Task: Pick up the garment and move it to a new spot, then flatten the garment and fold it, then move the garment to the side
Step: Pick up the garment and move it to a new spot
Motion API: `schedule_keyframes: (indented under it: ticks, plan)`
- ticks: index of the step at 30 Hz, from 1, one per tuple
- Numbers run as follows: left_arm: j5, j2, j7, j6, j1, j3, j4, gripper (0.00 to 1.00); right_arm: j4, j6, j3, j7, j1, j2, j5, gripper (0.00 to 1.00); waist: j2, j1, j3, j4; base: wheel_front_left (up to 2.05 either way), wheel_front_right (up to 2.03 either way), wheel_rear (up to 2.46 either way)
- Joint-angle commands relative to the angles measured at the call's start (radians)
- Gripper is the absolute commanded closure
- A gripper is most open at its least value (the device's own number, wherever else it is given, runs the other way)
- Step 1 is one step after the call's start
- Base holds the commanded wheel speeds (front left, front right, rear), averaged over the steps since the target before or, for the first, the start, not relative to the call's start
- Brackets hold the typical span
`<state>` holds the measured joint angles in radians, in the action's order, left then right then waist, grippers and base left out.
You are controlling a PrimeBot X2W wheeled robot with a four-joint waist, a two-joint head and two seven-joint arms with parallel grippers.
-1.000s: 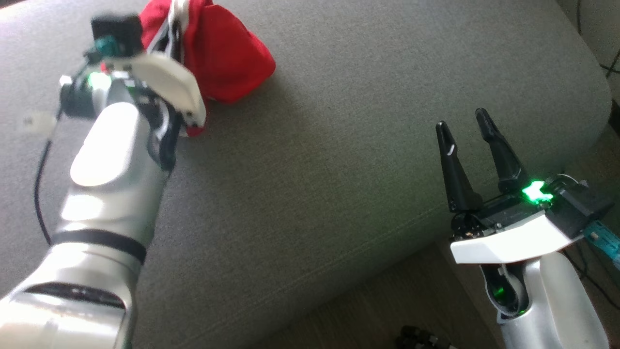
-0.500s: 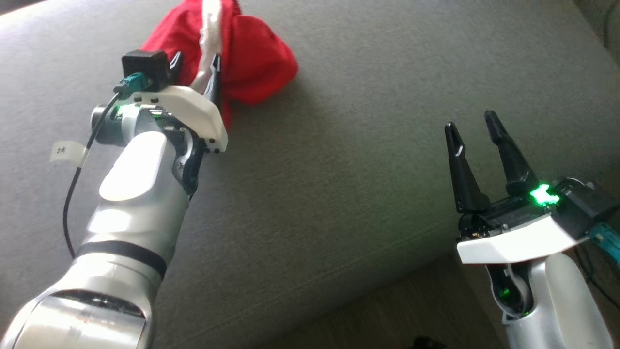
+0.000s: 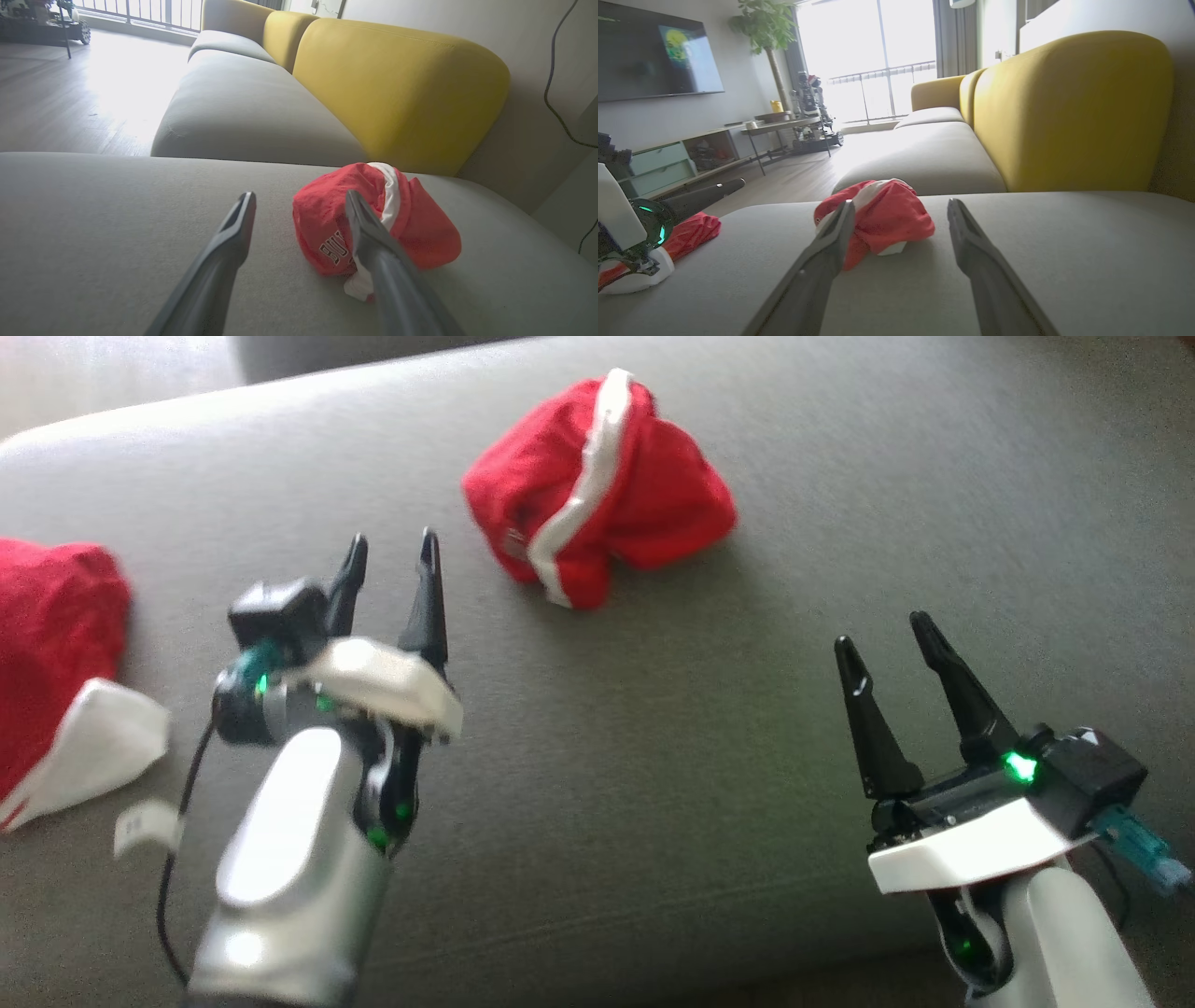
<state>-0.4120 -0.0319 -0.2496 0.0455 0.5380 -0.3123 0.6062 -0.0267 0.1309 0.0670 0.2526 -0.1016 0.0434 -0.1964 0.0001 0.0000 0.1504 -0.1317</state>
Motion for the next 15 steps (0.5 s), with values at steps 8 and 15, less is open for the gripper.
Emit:
schedule_keyframes:
  ticks: [8, 15]
  plan:
    - [0.106, -0.04, -0.012, 0.023, -0.298, 0.101, -0.384, 0.0, 0.008, 0.0, 0.039, 0.009, 0.023, 0.007, 0.027, 0.0, -0.0001, 0.0, -0.112, 0.117, 0.0, 0.0, 0.0]
    - [0.178, -0.043, -0.012, 0.032, -0.494, 0.166, -0.61, 0.0, -0.042, 0.0, 0.005, 0.009, 0.062, 0.007, 0.038, 0.0, -0.0001, 0.0, -0.159, 0.137, 0.0, 0.0, 0.0]
